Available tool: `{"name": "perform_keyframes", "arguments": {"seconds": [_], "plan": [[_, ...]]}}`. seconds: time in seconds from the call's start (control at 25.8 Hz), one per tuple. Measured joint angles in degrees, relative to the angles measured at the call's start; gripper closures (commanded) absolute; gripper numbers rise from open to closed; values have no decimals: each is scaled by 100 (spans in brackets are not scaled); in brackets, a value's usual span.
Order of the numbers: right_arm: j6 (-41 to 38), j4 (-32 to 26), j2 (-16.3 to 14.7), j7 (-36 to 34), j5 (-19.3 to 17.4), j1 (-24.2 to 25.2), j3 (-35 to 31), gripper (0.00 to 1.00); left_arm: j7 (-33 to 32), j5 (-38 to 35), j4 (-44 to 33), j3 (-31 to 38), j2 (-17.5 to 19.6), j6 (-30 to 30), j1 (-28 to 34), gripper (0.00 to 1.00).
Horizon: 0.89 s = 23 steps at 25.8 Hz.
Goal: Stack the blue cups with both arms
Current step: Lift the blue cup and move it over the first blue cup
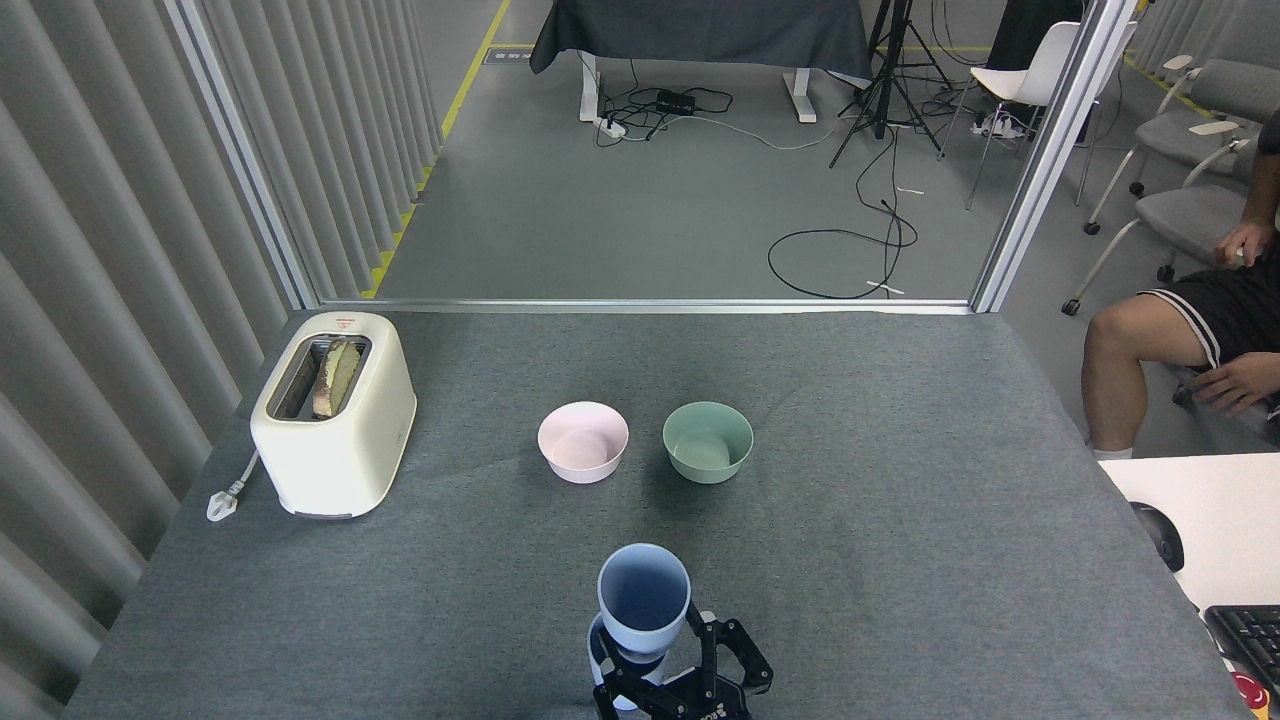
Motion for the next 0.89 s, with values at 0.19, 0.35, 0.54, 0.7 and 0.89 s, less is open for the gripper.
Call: {"name": "perform_keyframes", "arguments": {"seconds": [0.19,0.35,0.54,0.7,0.89], "plan": [[23,111,8,-19,0,1,6,43,11,0,0,5,-4,0,-1,0],[24,181,16,-85,0,-27,12,42,11,0,1,6,-6,0,-3,0],[24,362,26,-99,0,-52,20,35,11,0,-4,7,-6,0,-7,0],[24,477,35,-106,0,-54,22,18,14,0,-8,10,-6,0,-8,0],[24,508,38,-113,-35,-51,13,1,43,0,-15,14,-6,4,-12,0]]}}
